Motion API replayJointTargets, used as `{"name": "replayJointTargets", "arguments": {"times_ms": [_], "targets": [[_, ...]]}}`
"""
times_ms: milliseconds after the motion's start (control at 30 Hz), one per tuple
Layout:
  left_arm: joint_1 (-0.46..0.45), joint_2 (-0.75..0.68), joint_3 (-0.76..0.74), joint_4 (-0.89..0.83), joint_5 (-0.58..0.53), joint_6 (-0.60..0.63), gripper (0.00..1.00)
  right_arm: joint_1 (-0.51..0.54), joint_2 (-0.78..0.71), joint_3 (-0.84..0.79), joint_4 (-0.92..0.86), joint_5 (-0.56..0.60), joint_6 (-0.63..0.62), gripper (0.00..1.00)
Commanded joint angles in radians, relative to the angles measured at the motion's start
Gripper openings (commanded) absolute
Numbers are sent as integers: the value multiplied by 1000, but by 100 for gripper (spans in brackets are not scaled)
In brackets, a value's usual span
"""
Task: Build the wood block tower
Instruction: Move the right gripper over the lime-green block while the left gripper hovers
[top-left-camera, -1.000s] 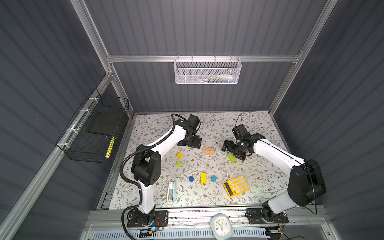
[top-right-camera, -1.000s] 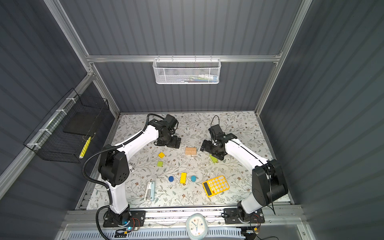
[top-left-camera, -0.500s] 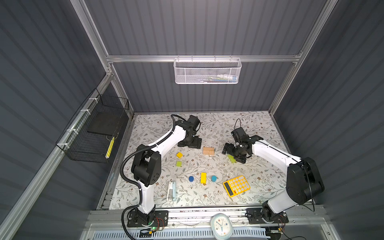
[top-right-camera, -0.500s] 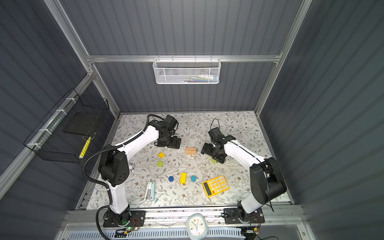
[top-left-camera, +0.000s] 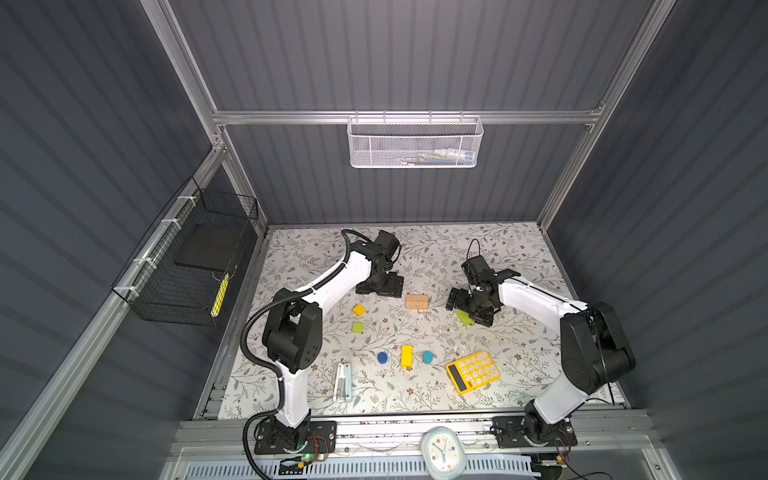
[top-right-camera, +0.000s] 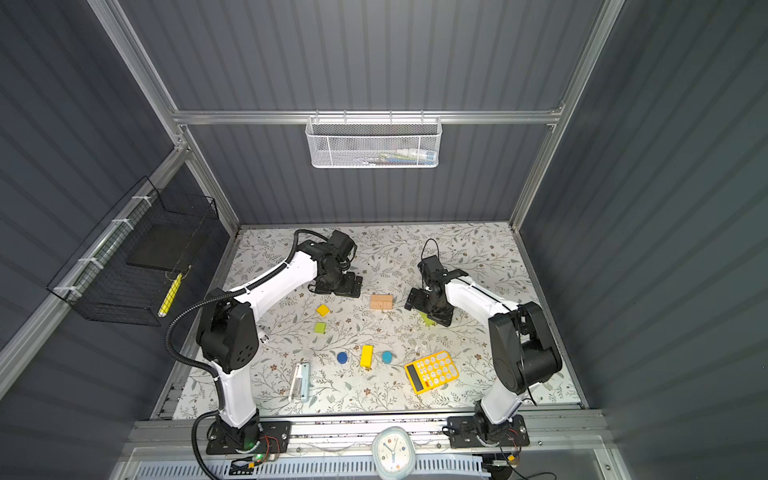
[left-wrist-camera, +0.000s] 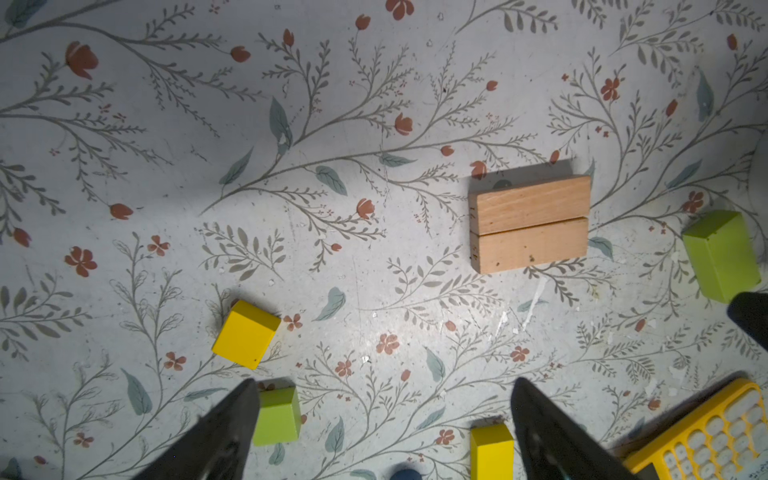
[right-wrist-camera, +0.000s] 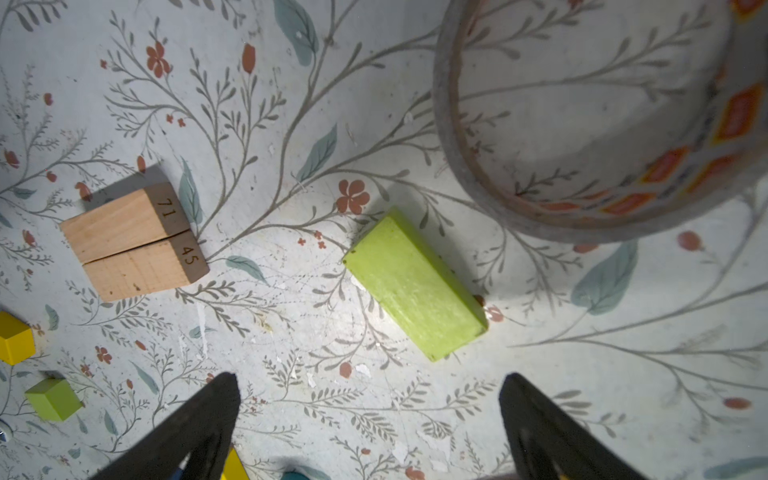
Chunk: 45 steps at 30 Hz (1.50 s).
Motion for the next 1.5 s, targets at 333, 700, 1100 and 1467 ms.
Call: {"name": "replayJointTargets", "arguments": {"times_ms": [333, 700, 1100, 1467], "targets": [[9, 26, 13, -22, 25, -3, 95, -4, 38, 28, -1, 49, -53, 99], [10, 39, 20, -22, 32, -3, 95, -4, 56, 0, 71, 43, -71, 99], [10, 41, 12, -22, 30, -7, 95, -3, 83, -16, 108, 32, -80, 99], [12, 37, 1, -17, 33, -7, 95, 12, 89, -29, 120, -3, -63, 99]]}}
